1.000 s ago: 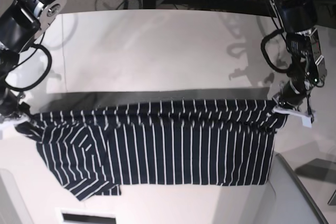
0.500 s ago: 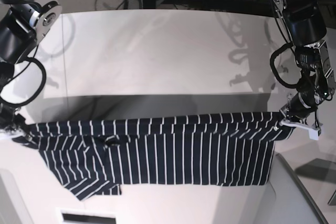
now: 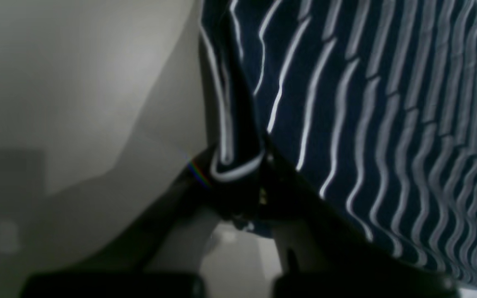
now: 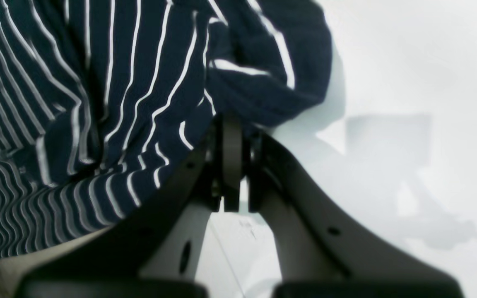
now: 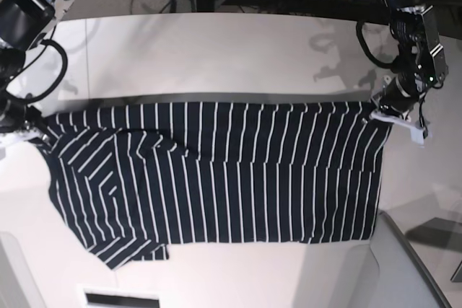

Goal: Layout the t-shirt on the table in an organized manner, then fold the t-shirt properly
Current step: 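Lower the folded edge onto the shirt with both grippers, pulling it taut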

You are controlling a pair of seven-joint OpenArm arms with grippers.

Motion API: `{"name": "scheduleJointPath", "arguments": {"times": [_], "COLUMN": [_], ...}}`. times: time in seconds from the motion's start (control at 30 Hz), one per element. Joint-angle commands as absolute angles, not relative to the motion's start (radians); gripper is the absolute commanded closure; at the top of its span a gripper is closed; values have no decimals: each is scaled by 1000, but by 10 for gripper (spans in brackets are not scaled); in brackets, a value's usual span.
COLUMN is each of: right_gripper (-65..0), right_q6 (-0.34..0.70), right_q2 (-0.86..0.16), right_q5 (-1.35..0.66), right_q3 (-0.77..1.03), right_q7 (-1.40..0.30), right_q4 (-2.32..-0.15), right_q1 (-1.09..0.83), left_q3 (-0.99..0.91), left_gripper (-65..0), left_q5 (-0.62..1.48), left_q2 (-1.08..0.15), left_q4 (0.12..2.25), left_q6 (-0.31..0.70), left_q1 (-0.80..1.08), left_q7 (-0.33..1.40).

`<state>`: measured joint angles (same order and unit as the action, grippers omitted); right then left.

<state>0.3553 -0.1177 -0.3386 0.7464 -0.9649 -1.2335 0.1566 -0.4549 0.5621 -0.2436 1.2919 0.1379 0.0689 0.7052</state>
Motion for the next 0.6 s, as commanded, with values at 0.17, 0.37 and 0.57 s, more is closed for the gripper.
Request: {"name": "scheduleJointPath", "arguments": {"times": [0.17,0.37,0.57], "right_gripper": [-3,-3,-2], "right_q6": [361,367,407], "right_q2": [-137,-136,-116], "right_q5": [-355,-357,-357], "right_q3": [750,750,750], "right_q7": [-917,-894,-894], "right_q4": [-1254,-1254,-1283], "right_q1": [120,61,8], "left_q3": [-461,-461,-461], "left_gripper": [0,0,0], "left_q5": [570,570,570], "left_q2": [-268,-266,-269], "left_q4": [1313,1313,1313], "left_q6": [142,142,142], "left_q1": [94,150,220], "left_q7": [679,677,588]}}
